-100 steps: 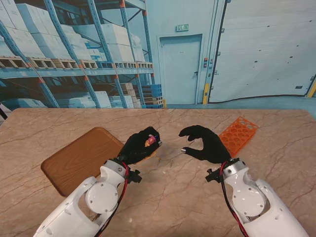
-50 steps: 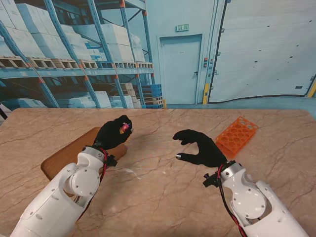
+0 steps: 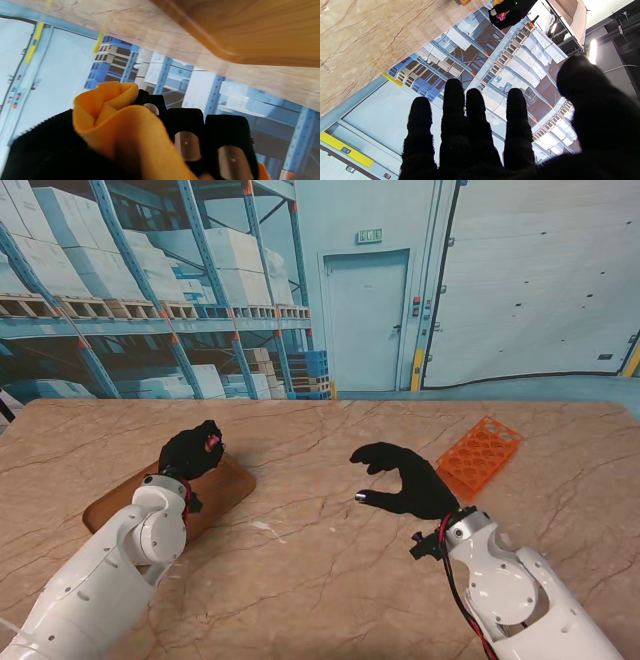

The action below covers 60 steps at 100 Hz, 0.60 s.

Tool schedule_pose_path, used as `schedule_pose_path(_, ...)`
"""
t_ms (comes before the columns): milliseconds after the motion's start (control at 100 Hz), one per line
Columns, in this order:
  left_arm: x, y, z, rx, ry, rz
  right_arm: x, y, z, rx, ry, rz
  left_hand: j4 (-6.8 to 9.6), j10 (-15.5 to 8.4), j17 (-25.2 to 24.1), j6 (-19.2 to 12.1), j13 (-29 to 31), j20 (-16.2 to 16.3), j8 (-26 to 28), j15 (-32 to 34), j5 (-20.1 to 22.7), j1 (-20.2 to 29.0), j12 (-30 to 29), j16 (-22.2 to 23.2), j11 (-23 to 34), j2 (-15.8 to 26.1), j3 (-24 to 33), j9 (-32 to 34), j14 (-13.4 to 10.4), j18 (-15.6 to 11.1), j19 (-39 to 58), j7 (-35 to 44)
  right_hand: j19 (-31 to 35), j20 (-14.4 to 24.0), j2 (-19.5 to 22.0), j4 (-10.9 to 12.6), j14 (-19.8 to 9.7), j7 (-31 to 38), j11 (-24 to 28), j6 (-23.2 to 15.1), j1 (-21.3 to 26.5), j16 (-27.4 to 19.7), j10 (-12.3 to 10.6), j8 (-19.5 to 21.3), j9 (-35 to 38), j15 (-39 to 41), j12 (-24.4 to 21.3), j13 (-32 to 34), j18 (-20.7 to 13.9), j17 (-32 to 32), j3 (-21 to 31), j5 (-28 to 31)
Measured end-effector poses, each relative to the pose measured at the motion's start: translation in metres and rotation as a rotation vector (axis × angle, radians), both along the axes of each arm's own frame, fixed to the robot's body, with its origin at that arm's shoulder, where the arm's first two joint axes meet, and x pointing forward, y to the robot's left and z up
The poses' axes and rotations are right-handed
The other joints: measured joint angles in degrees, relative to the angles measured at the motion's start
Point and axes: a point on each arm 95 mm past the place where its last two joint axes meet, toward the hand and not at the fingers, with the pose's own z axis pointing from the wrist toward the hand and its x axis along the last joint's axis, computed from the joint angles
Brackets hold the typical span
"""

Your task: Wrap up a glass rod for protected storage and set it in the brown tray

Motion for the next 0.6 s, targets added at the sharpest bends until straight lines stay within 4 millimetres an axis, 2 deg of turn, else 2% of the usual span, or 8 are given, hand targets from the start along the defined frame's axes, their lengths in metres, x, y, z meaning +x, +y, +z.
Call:
schedule_pose_path(260, 0.001, 0.021, -0.023, 0.060, 0.034, 0.070, 0.000, 0.001, -0.001, -0.003, 0.004, -0.001, -0.01, 0.00, 0.00, -0.01, 0.00, -0.64, 0.58, 0.00, 0.00, -0.01, 0.49, 0.04, -0.03, 0.00, 0.04, -0.45, 0.00, 0.00, 0.00, -0.27, 0.00, 0.63, 0.02, 0.00, 0.00, -0.01, 0.00, 0.00, 0.00, 0.01, 0.01, 0.22, 0.00, 0.02, 0.00, 0.00, 0.00, 0.00, 0.00, 0.08)
schedule_pose_path(290, 0.001, 0.022, -0.025, 0.069, 0.039, 0.075, 0.000, 0.001, -0.001, -0.004, 0.005, -0.001, -0.01, 0.00, 0.00, -0.01, 0.00, -0.70, 0.60, 0.00, 0.00, -0.01, 0.49, 0.16, -0.04, 0.00, 0.04, -0.48, 0.00, 0.00, 0.00, -0.28, 0.00, 0.66, 1.27, 0.00, 0.00, -0.01, 0.00, 0.00, 0.00, 0.01, 0.01, 0.24, 0.00, 0.03, 0.00, 0.00, 0.00, 0.00, 0.00, 0.08)
schedule_pose_path(410, 0.001, 0.027, -0.031, 0.101, 0.057, 0.092, 0.001, 0.002, -0.002, -0.005, 0.009, -0.002, -0.01, 0.00, 0.00, -0.08, -0.04, -2.07, 1.30, -0.39, 0.00, -0.01, 0.52, 1.20, -0.60, 0.00, -0.04, -0.81, 0.00, 0.00, 0.00, -0.87, 0.00, 0.71, 1.93, 0.00, 0.01, -0.01, 0.00, 0.00, 0.00, 0.02, 0.01, 0.41, 0.00, 0.06, 0.00, 0.00, 0.00, 0.01, 0.00, 0.09)
schedule_pose_path(500, 0.002, 0.030, -0.035, 0.121, 0.071, 0.101, 0.001, 0.002, -0.002, -0.006, 0.011, -0.003, -0.01, 1.11, -0.15, -0.83, -1.42, -5.88, 1.83, -1.93, -0.07, 0.12, 1.06, 2.77, -1.92, 0.01, -2.25, -2.69, 0.59, 0.05, 0.00, -0.98, 0.00, 0.73, 1.93, 0.68, 0.03, -0.01, 0.00, 0.00, -0.66, 0.02, 0.02, 0.45, 0.00, 0.08, 0.00, 0.00, 0.00, 0.01, 0.53, 0.09)
schedule_pose_path(600, 0.003, 0.033, -0.040, 0.148, 0.082, 0.118, 0.001, 0.002, -0.002, -0.006, 0.011, -0.003, -0.01, 2.04, -0.95, -1.64, -5.08, -13.46, 2.21, -4.05, -1.85, 1.68, 1.25, 4.31, -3.73, 0.53, -5.90, -5.60, 2.03, 0.55, 0.00, -1.72, 0.00, 0.82, 1.93, 0.68, 0.03, -0.01, 0.00, 0.00, -0.66, 0.03, 0.02, 0.45, 0.00, 0.09, 0.00, 0.00, 0.00, 0.01, 0.53, 0.10)
